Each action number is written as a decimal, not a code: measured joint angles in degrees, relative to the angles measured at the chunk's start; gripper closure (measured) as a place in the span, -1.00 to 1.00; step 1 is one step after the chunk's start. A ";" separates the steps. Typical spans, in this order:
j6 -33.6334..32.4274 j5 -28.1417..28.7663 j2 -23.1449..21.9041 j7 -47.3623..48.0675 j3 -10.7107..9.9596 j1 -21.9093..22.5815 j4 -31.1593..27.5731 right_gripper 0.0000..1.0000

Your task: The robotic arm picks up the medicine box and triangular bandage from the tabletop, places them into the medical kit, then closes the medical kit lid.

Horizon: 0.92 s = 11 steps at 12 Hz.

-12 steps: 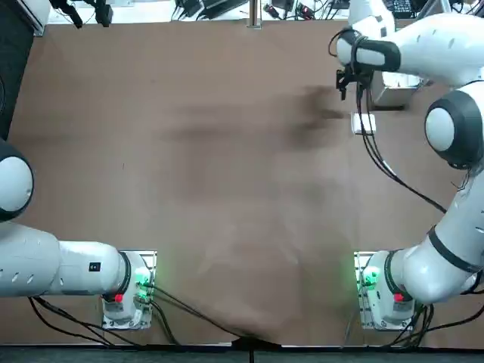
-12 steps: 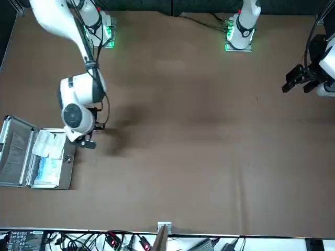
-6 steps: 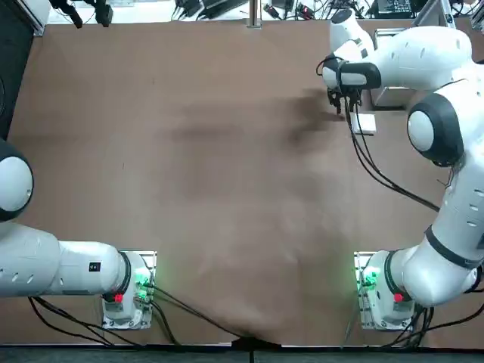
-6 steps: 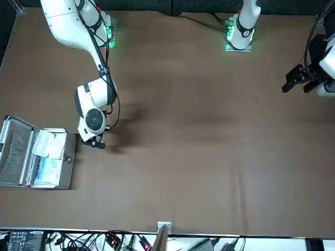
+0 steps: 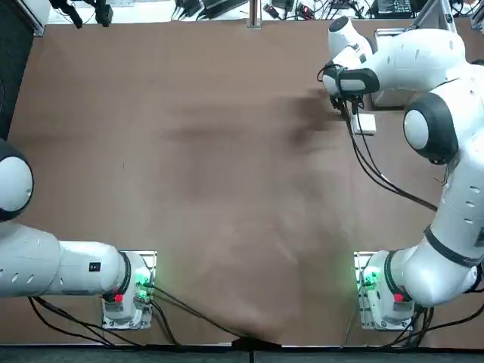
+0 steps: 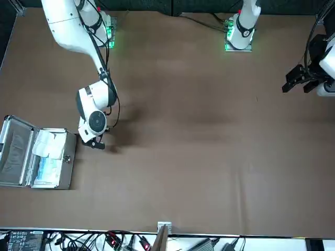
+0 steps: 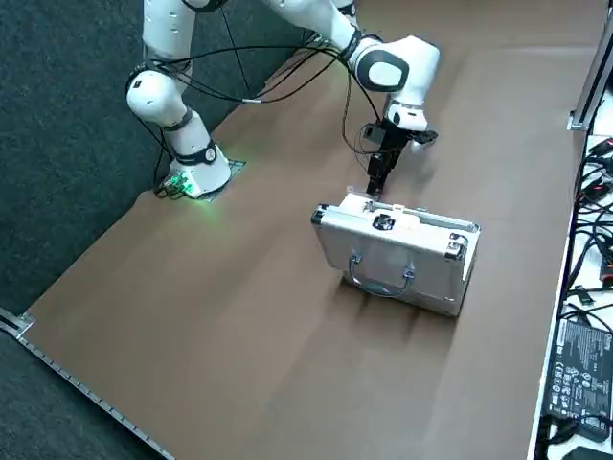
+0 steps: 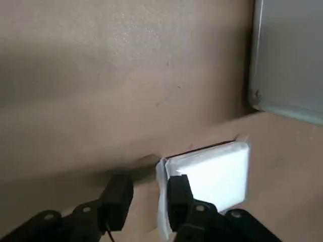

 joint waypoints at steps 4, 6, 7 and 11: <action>-0.02 -0.55 0.52 0.06 -0.19 -0.19 -0.24 0.14; -0.02 -0.98 0.54 0.07 -0.19 -0.27 -0.52 0.16; -0.03 -1.11 0.54 0.07 -0.20 -0.31 -0.60 0.18; -0.07 -1.23 0.55 0.07 -0.20 -0.32 -0.73 0.34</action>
